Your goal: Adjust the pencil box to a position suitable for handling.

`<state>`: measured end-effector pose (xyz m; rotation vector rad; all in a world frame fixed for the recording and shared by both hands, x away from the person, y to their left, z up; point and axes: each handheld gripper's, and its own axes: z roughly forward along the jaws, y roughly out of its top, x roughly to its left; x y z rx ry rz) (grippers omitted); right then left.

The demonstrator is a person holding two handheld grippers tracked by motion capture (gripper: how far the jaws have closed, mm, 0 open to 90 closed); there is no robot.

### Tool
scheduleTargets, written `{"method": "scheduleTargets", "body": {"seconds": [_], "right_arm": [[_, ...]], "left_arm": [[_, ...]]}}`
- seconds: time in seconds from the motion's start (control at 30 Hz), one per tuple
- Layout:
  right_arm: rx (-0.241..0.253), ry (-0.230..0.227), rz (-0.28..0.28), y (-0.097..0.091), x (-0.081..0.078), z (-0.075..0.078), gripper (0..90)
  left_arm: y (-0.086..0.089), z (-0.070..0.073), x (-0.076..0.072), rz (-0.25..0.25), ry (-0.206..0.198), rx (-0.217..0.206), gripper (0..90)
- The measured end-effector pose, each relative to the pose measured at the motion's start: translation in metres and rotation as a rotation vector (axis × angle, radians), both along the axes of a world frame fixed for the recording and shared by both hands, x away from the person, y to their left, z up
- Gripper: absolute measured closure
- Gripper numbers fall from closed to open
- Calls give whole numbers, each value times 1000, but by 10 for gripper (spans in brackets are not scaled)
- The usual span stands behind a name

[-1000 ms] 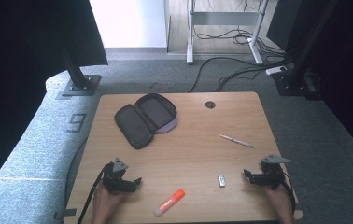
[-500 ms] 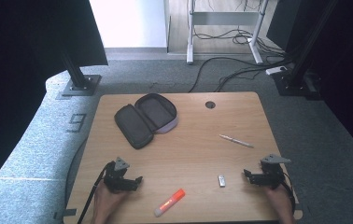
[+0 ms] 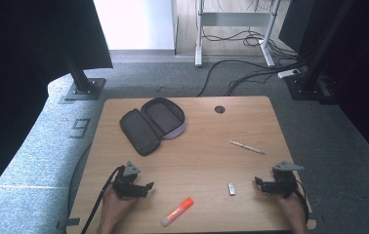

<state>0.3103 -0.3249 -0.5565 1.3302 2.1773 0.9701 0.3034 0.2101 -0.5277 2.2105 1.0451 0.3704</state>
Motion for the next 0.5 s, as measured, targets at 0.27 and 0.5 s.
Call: {"method": "scheduleTargets", "body": {"seconds": [0.27, 0.5], "right_arm": [[0, 0, 0, 0, 0, 0, 110], [0, 0, 0, 0, 0, 0, 110]], "left_arm": [[-7, 9, 6, -16, -10, 2, 144], [-13, 17, 13, -39, -16, 8, 149]]}}
